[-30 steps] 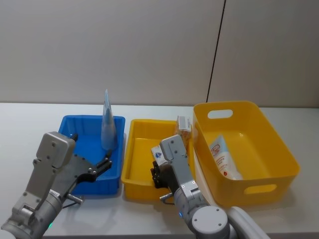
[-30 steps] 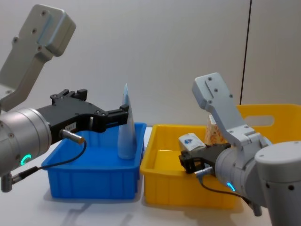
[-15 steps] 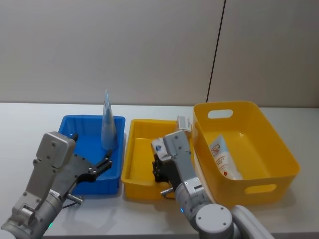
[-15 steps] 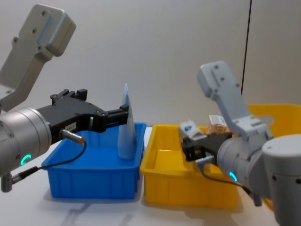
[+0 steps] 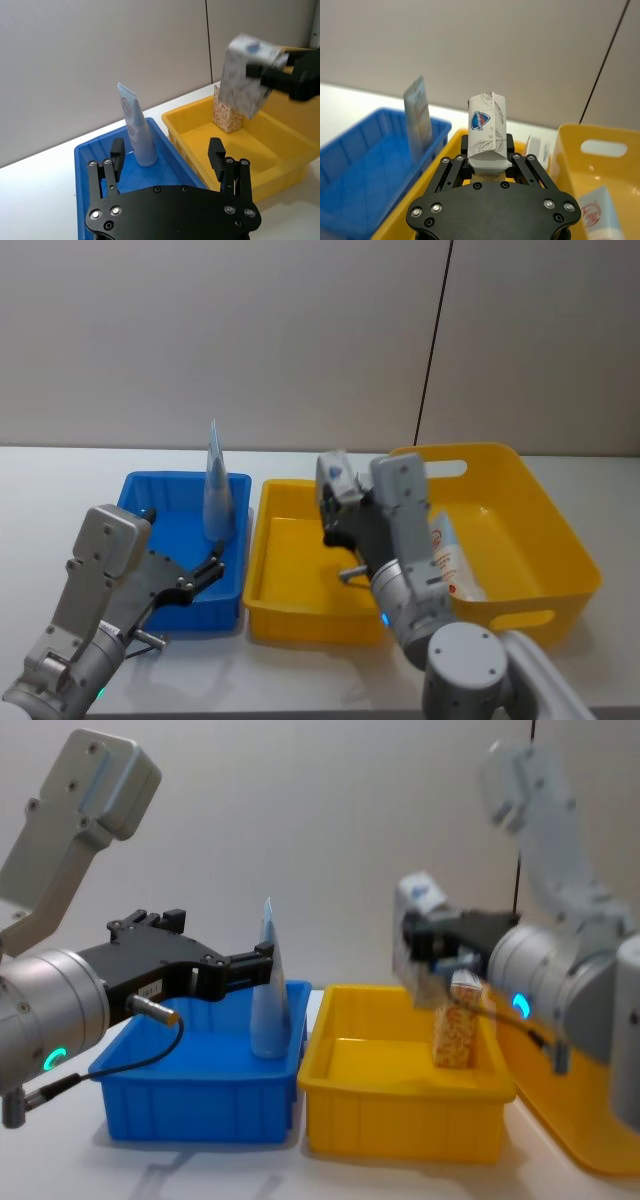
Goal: Bimanual collaborative sorting of washing and personal care products
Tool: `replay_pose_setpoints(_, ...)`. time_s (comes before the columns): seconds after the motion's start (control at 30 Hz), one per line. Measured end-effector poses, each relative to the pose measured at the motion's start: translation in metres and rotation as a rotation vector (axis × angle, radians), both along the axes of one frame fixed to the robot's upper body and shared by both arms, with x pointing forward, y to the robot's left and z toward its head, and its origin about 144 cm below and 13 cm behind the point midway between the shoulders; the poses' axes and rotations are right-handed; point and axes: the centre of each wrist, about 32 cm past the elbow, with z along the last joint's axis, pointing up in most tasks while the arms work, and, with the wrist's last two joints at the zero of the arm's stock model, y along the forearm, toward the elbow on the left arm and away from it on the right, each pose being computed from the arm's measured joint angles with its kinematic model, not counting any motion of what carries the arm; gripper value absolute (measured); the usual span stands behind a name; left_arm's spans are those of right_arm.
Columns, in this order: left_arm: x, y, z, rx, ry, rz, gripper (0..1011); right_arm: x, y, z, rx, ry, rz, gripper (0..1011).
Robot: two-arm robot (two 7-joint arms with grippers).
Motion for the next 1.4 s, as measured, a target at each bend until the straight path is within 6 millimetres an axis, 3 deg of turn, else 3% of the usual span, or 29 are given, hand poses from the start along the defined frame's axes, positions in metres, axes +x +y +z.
replay_pose_setpoints(0.27,0.0,0.0,0.0,0.0,0.0,0.0,1001,-0.002,-0.021,0.03,0.108,-0.118,-0.048,318)
replay_pose_setpoints(0.63,0.0,0.0,0.0,0.0,0.0,0.0,1001,-0.01,-0.056,0.053,0.177,-0.201,-0.17,318)
replay_pose_setpoints(1.03,0.0,0.0,0.0,0.0,0.0,0.0,1001,-0.024,-0.09,0.06,0.162,-0.147,-0.29,317)
replay_pose_setpoints(1.4,0.0,0.0,0.0,0.0,0.0,0.0,1001,-0.031,-0.106,0.055,0.122,-0.028,-0.328,317)
